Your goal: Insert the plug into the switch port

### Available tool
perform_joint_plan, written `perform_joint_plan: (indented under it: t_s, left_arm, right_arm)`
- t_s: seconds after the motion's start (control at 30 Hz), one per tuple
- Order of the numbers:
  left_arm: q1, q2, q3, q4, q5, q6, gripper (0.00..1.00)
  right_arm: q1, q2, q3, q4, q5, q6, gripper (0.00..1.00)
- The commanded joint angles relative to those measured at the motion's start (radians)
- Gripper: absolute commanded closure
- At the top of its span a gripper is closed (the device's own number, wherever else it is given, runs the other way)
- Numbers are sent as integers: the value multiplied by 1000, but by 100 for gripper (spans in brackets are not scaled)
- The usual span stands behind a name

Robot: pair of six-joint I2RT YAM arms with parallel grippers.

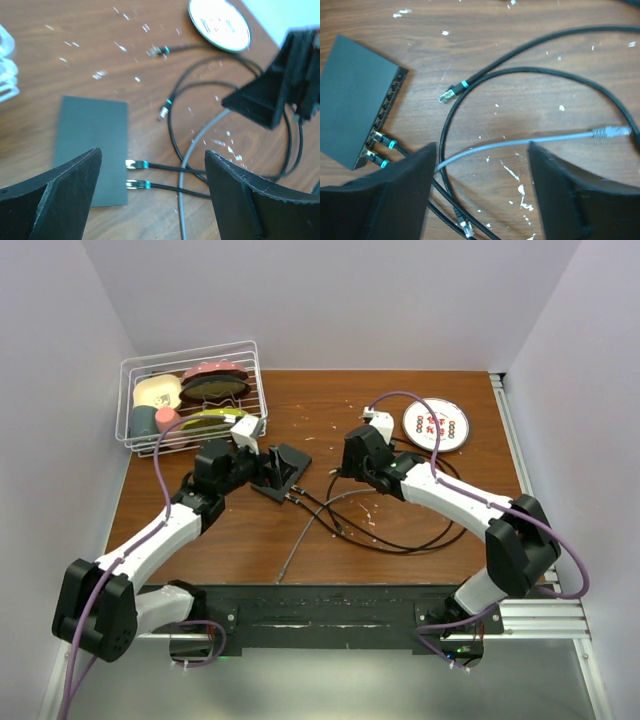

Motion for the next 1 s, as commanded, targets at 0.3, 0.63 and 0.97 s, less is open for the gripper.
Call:
perform_joint_plan:
  t_s: [0.3,0.63,0.97]
  left_arm:
    - [-47,-7,36,11,-17,67,12]
    - [-47,-3,33,10,-16,82,12]
    - [-47,0,35,7,-25,93,12]
  right_arm:
    - [-130,144,-46,7,-155,223,46]
    - [-153,334,63,-31,-207,214,53]
    - [-156,330,43,-47,-233,194,52]
